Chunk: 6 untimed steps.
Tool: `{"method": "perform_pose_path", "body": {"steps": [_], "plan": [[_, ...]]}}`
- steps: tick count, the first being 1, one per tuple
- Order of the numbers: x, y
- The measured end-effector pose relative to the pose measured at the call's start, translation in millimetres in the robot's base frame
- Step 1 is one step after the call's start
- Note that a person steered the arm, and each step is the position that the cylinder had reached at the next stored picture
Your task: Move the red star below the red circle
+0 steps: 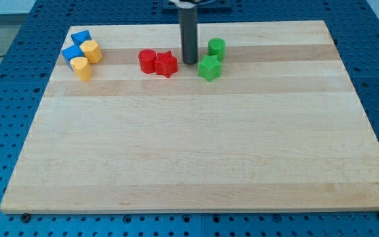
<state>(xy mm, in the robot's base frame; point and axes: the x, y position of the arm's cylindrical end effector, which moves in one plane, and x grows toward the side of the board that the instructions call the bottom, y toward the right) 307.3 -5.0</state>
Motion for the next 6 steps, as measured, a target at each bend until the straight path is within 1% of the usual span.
{"method": "perform_pose_path", "body": {"steps": [1, 2, 3, 4, 5, 6], "plan": [[-44, -30], [-21, -52], [13, -44], [33, -39], [49, -56], [60, -13]]}}
